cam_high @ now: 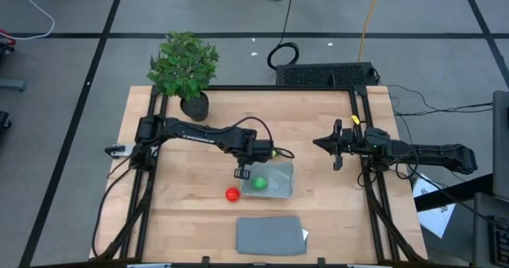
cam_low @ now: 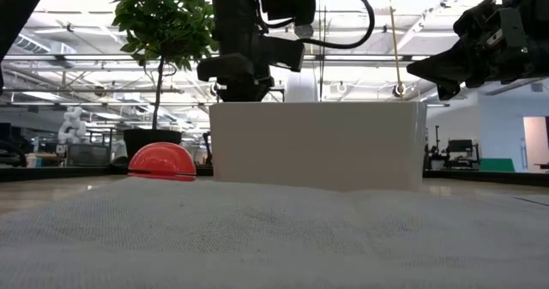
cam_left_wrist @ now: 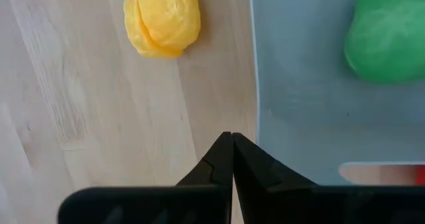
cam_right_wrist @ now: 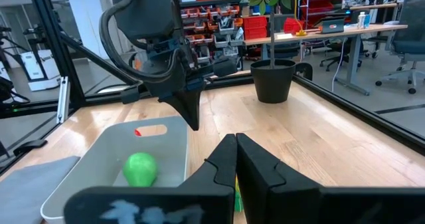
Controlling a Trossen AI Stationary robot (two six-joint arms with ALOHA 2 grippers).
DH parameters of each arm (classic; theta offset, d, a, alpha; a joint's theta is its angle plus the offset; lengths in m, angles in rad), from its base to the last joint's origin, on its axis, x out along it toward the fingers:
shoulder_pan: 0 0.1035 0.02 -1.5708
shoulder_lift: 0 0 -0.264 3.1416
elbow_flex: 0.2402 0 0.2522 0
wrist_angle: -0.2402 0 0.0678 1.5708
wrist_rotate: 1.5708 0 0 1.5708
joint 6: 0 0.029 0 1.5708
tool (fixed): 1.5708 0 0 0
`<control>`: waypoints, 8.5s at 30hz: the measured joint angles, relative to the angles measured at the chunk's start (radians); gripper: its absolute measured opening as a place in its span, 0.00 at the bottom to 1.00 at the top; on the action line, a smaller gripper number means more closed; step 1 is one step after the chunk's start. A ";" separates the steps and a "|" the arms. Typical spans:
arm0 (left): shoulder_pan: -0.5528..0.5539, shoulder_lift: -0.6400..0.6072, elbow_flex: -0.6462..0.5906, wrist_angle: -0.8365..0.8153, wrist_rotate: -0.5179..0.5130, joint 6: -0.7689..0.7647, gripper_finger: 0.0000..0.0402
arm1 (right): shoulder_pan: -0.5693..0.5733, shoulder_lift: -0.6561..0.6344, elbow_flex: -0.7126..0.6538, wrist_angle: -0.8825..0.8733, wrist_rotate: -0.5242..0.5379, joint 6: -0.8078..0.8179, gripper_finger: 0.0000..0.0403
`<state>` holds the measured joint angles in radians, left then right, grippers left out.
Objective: Pick and placing Produce into tupperware
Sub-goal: Adjust the gray bin, then put the yellow pineapple into the gray bin
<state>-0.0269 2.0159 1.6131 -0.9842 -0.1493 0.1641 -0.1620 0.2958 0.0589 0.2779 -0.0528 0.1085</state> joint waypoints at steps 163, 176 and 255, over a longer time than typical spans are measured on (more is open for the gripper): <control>-0.067 -1.671 -1.431 1.105 -0.110 -0.072 0.03 | 0.000 0.006 0.000 0.003 -0.004 0.064 0.00; -0.067 -1.672 -1.431 1.108 -0.087 -0.055 0.04 | -0.021 0.041 0.013 0.016 0.000 0.063 0.00; -0.066 -1.671 -1.430 1.076 -0.088 0.034 0.04 | -0.148 1.505 1.508 -1.153 -0.273 -0.294 0.00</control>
<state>-0.0933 0.3447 0.1829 0.0914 -0.2371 0.1981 -0.3099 1.8008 1.5665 -0.8751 -0.3262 -0.1857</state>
